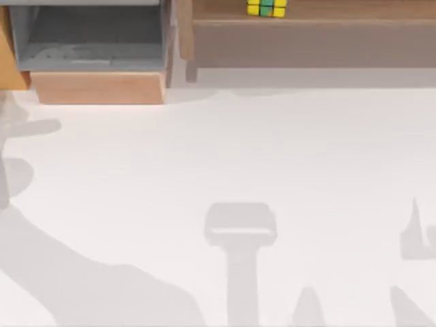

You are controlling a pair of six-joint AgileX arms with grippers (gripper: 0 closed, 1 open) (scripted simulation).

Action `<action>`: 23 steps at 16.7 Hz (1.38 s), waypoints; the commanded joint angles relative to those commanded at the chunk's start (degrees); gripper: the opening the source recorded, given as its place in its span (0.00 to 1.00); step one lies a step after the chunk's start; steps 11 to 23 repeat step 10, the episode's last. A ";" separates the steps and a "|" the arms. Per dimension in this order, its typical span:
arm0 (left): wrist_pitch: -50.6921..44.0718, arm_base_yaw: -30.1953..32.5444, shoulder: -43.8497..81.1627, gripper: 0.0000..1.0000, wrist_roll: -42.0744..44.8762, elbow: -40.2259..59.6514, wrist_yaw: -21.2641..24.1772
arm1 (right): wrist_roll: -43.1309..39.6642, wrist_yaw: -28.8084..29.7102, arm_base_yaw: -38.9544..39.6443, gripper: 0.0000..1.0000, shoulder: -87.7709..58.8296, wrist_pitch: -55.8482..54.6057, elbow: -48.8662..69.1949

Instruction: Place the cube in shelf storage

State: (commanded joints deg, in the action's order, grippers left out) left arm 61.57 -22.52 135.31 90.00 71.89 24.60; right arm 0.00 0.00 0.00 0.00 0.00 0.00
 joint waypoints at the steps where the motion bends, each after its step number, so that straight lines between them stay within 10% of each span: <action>1: 0.00 0.00 0.00 0.75 0.00 0.00 0.00 | 0.00 0.00 0.00 1.00 0.00 0.00 0.00; 5: 0.00 0.00 0.00 1.00 0.00 0.00 0.00 | 0.00 0.00 0.00 1.00 0.00 0.00 0.00; 23: 0.00 0.00 0.00 1.00 0.00 0.00 0.00 | 0.00 0.00 0.00 1.00 0.00 0.00 0.00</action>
